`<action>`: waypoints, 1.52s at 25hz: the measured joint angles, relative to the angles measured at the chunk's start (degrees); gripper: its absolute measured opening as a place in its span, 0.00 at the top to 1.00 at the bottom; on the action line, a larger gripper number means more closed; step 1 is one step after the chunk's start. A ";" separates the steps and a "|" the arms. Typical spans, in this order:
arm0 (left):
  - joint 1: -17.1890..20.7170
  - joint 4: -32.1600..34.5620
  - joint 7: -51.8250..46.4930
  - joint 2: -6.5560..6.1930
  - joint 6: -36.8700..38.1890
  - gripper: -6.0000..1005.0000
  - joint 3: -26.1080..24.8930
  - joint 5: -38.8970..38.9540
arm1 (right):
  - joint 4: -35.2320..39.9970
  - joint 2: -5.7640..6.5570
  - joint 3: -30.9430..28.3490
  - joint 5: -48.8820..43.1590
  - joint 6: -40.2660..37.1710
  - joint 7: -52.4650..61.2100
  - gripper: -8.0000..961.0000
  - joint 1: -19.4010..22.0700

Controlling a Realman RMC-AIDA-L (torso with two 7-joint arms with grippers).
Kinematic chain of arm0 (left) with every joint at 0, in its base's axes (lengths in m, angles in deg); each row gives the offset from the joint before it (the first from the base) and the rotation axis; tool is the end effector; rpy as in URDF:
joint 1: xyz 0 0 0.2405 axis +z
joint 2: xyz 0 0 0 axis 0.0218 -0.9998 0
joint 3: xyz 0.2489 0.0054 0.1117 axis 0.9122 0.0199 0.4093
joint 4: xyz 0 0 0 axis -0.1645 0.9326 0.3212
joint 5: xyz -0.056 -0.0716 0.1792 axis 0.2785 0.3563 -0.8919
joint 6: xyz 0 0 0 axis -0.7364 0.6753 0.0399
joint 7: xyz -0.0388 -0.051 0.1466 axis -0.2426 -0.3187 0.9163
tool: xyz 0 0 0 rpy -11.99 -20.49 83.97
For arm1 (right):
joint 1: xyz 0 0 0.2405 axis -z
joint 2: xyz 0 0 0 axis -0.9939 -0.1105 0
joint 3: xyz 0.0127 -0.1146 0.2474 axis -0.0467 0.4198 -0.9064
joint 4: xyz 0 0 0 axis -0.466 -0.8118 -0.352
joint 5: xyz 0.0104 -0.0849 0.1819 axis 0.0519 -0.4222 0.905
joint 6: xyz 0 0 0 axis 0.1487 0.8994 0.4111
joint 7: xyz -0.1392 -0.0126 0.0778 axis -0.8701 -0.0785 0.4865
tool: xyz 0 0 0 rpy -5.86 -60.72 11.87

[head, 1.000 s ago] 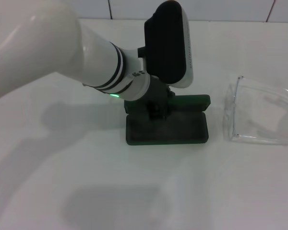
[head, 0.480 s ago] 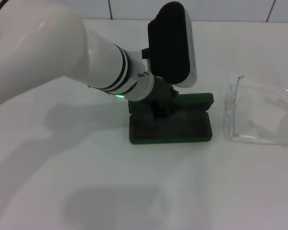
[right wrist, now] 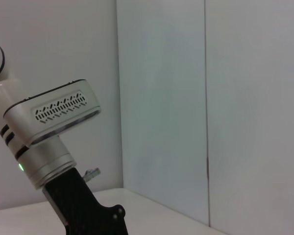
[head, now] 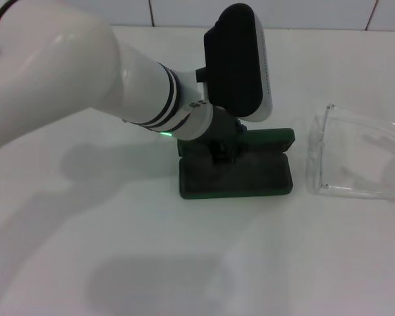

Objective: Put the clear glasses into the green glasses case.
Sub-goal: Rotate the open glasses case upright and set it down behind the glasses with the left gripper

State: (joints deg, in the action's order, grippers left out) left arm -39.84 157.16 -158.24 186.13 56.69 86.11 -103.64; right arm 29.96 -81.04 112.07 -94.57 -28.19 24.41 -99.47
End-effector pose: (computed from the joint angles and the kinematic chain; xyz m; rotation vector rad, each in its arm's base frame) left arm -0.1272 0.3611 -0.1186 -2.7628 0.2556 0.4136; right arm 0.3217 0.2938 0.0727 -2.3820 0.2857 0.8865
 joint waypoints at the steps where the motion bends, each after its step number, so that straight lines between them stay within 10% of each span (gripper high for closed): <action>1: -0.04 0.05 -0.02 0.00 0.01 0.79 0.18 0.00 | 0.00 0.01 0.00 0.00 0.00 -0.01 0.09 0.00; 38: -0.27 1.25 -0.63 -0.29 2.80 0.73 1.08 0.82 | 0.01 -0.04 0.00 0.07 -0.50 0.02 0.09 0.00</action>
State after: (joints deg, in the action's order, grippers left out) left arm -40.11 158.41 -158.87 185.84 59.49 87.19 -102.82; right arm 29.96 -81.08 112.07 -94.50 -28.69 24.43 -99.48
